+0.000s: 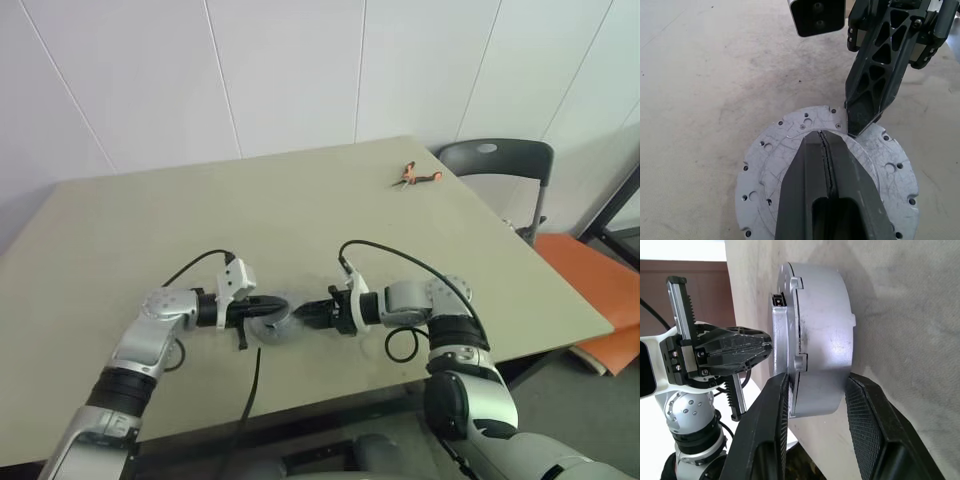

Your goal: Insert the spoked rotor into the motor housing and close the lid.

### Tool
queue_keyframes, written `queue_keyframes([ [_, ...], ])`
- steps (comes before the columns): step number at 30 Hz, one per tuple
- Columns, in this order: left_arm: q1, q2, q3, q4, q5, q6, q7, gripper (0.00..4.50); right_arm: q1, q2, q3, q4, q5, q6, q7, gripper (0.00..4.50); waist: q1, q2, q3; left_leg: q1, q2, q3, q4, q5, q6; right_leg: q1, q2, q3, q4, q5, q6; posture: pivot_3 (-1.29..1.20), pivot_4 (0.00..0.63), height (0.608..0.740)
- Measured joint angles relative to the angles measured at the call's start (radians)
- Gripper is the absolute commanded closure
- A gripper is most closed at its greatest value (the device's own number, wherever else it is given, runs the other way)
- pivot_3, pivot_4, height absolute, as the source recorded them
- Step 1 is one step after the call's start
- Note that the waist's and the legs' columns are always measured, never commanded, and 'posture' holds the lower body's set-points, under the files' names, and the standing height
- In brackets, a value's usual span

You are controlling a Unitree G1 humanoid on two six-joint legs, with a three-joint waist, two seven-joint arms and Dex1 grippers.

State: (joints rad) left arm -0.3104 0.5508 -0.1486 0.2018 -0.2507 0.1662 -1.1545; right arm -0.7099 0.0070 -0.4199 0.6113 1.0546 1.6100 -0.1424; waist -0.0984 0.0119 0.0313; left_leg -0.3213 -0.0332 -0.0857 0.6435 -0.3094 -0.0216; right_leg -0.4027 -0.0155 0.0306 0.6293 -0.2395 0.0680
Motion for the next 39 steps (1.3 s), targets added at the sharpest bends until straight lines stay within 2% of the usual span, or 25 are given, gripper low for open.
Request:
queue_keyframes([
  [6,-0.003,-0.033,0.022,0.033,-0.001,-0.023,0.041,4.50,0.000,-0.001,-0.022,0.016,-0.003,0.002,-0.001,3.17,0.001,0.000,0.000,0.000,0.000,0.000,0.000,0.000,0.000,0.000,0.000,0.000,0.000,0.000,0.000,0.00,0.000,0.740],
  [9,-0.043,-0.146,0.111,0.140,-0.036,-0.019,0.190,4.50,-0.005,0.006,-0.037,0.015,-0.010,0.003,0.000,3.17,0.001,-0.004,0.003,0.000,0.002,0.000,0.003,0.000,0.000,-0.003,0.002,0.000,0.000,0.002,0.003,0.00,0.000,0.740],
  [11,-0.100,-0.186,0.200,0.182,-0.089,0.008,0.292,4.50,-0.005,0.019,-0.050,0.014,-0.017,0.003,0.000,3.17,0.000,-0.010,0.006,-0.002,0.006,0.000,0.003,0.000,0.000,-0.005,0.004,0.000,0.000,0.002,0.003,0.00,0.000,0.740],
  [14,-0.184,-0.201,0.350,0.178,-0.199,0.080,0.407,4.50,-0.005,0.034,-0.068,0.014,-0.030,0.003,0.000,3.17,-0.002,-0.010,0.006,-0.003,0.008,0.000,-0.001,0.000,0.001,-0.006,0.006,-0.001,0.000,0.002,0.003,0.00,0.000,0.740],
  [17,-0.171,-0.202,0.436,0.130,-0.275,0.155,0.469,4.50,-0.005,0.050,-0.102,0.014,-0.051,-0.002,0.002,3.17,-0.003,-0.009,0.006,-0.001,0.009,0.002,-0.010,0.000,0.001,-0.006,0.007,0.001,0.000,0.001,0.002,0.00,0.000,0.740],
  [26,0.026,-0.227,0.512,-0.015,-0.375,0.291,0.578,4.50,-0.038,0.107,-0.165,0.023,-0.086,-0.126,0.012,3.28,0.005,-0.011,0.007,-0.002,0.008,0.002,-0.010,0.000,0.000,-0.012,0.006,0.001,0.000,0.001,-0.001,0.00,0.000,0.740],
  [34,0.042,-0.227,0.546,-0.062,-0.419,0.328,0.628,4.50,-0.038,0.107,-0.149,0.022,-0.100,-0.144,0.047,3.28,0.024,-0.011,0.007,-0.008,0.005,0.004,-0.011,0.000,0.000,-0.014,0.004,0.004,-0.007,0.003,-0.005,0.00,0.000,0.740],
  [37,0.043,-0.228,0.564,-0.063,-0.442,0.359,0.646,4.50,-0.053,0.107,-0.143,0.040,-0.108,-0.200,0.075,3.28,0.028,-0.012,0.007,-0.018,0.005,0.004,-0.009,0.000,0.000,-0.024,0.004,0.004,-0.006,0.006,-0.009,0.00,0.000,0.740],
  [39,0.062,-0.227,0.557,-0.065,-0.448,0.397,0.654,4.50,-0.068,0.107,-0.146,0.069,-0.110,-0.270,0.103,3.28,0.029,-0.011,0.007,-0.019,0.005,0.004,-0.009,0.000,-0.001,-0.024,0.003,0.004,-0.007,0.006,-0.009,0.00,0.000,0.740],
])
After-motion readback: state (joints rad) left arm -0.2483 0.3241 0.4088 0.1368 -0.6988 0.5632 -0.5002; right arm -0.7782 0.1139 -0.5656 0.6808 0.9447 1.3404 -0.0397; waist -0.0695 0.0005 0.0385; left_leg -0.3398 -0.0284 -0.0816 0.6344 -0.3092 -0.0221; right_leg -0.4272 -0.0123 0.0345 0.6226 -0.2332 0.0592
